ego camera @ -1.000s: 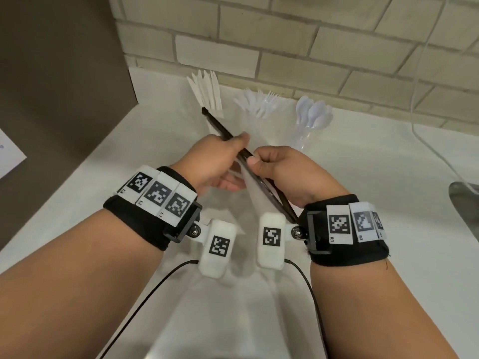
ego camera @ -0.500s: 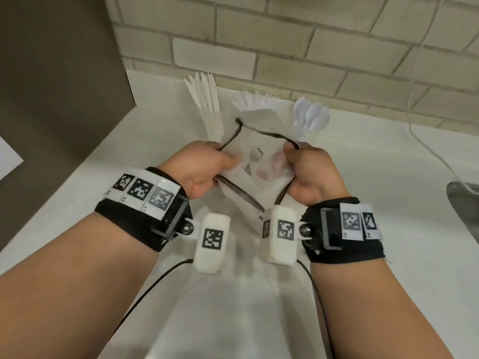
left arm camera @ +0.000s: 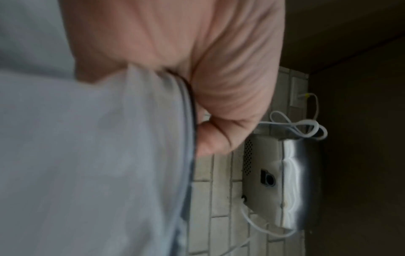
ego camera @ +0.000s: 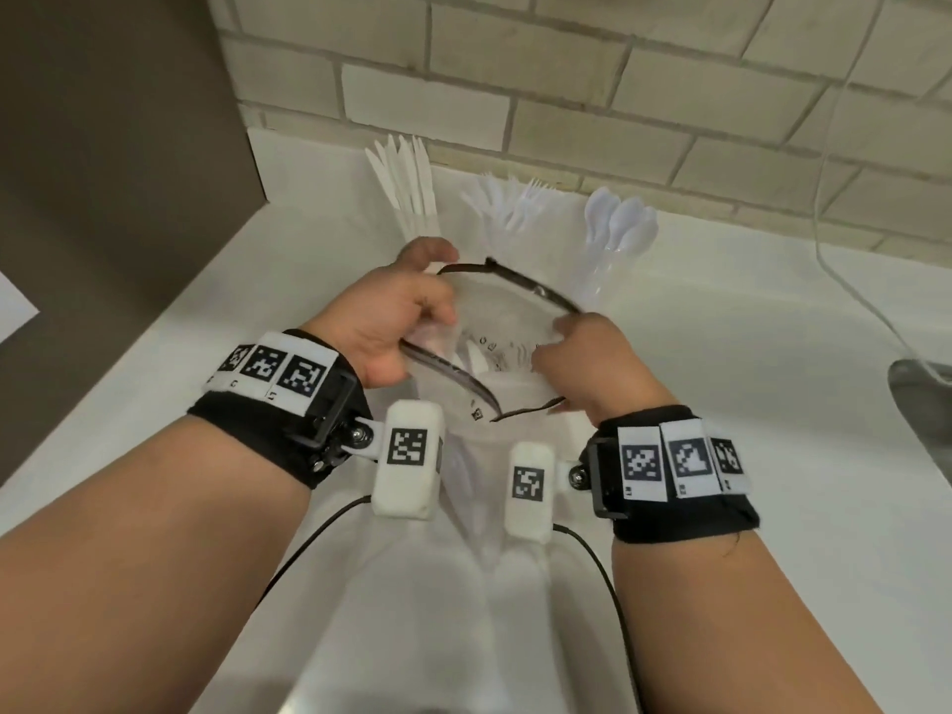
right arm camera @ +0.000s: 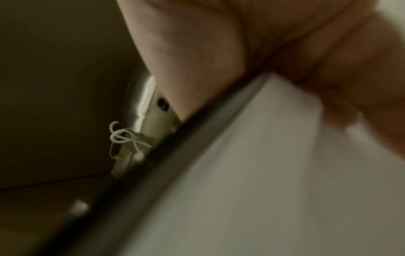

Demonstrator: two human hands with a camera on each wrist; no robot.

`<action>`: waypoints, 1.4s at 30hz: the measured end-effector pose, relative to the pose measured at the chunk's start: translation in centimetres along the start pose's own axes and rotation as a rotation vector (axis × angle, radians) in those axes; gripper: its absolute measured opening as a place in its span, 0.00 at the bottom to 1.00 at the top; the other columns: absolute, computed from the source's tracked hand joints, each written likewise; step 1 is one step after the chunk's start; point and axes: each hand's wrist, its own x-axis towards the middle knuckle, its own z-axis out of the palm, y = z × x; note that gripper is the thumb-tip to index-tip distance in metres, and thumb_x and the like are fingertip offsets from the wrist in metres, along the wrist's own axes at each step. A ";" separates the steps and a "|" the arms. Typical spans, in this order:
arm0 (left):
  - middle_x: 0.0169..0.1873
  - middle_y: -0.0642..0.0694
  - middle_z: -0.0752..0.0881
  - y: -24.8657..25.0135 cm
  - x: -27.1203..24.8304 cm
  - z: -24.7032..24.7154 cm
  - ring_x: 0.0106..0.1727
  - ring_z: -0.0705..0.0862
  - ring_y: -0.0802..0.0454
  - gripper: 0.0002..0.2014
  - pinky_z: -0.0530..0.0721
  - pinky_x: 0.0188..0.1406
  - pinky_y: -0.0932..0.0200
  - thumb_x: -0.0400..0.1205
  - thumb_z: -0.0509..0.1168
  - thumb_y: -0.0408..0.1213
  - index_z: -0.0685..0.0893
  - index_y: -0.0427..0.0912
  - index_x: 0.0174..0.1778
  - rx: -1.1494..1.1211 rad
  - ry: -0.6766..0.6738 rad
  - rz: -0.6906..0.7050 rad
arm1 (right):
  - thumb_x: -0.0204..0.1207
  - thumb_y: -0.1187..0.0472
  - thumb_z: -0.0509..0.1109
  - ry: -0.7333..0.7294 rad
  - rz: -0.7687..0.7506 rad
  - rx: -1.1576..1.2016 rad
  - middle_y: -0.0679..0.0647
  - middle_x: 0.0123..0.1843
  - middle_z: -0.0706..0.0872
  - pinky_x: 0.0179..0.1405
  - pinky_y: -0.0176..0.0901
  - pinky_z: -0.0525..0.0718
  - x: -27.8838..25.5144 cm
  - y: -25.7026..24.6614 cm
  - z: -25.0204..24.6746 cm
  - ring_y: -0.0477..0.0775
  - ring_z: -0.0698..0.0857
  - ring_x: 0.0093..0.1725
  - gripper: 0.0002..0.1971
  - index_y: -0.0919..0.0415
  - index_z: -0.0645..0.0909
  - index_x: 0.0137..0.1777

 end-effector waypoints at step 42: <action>0.82 0.42 0.53 0.6 -0.3 -1.7 0.81 0.57 0.39 0.15 0.60 0.79 0.46 0.78 0.65 0.55 0.82 0.64 0.60 1.563 0.114 0.285 | 0.79 0.54 0.67 -0.145 -0.223 -0.500 0.60 0.70 0.66 0.60 0.43 0.75 -2.3 -2.5 2.0 0.65 0.75 0.70 0.33 0.60 0.57 0.80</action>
